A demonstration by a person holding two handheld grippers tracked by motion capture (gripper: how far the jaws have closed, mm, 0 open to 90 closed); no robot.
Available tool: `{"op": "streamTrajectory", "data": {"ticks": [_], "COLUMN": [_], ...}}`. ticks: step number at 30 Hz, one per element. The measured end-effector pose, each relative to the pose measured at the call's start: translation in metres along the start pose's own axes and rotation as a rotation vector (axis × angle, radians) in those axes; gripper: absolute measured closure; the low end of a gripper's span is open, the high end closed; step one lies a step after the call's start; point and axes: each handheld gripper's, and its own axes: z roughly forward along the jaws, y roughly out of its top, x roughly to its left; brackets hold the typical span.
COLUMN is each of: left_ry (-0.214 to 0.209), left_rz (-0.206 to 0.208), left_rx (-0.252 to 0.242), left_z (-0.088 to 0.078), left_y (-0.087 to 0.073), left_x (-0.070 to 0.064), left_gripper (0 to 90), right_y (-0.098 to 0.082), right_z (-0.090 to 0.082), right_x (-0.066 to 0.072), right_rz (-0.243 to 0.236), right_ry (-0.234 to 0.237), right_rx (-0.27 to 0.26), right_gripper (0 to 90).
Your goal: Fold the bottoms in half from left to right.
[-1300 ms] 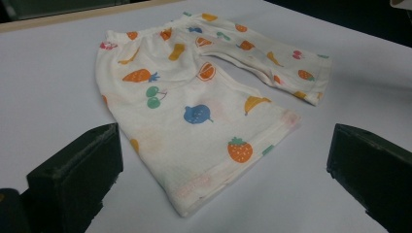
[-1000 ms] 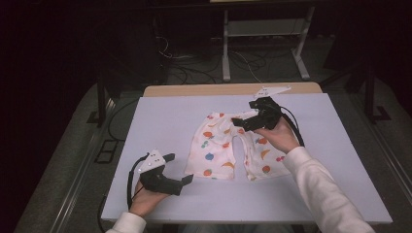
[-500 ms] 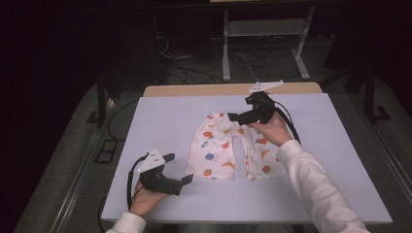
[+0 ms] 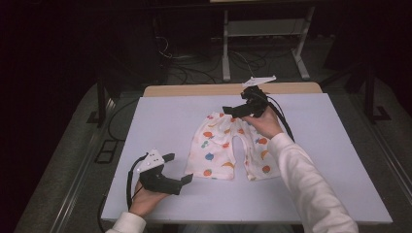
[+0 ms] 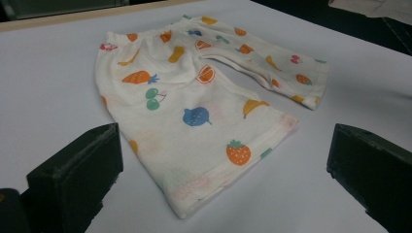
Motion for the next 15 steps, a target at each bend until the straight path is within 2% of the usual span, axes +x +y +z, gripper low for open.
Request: {"op": "streamTrajectory", "data": {"ticks": [9, 15], "left_ry": [-0.004, -0.009], "left_rz": [-0.004, -0.007], "left_rx": [-0.005, -0.011], "left_z": [0.000, -0.001], "left_y": [0.000, 0.000], "left_x": [0.000, 0.001], "left_gripper": [0.0, 0.0], "right_y": [0.003, 0.004], "right_z": [0.021, 0.042], "right_x": [0.001, 0.002], "right_rz": [0.000, 0.013], "right_ry": [0.001, -0.014], "right_rx": [0.014, 0.022], "right_gripper": [0.0, 0.0]}}
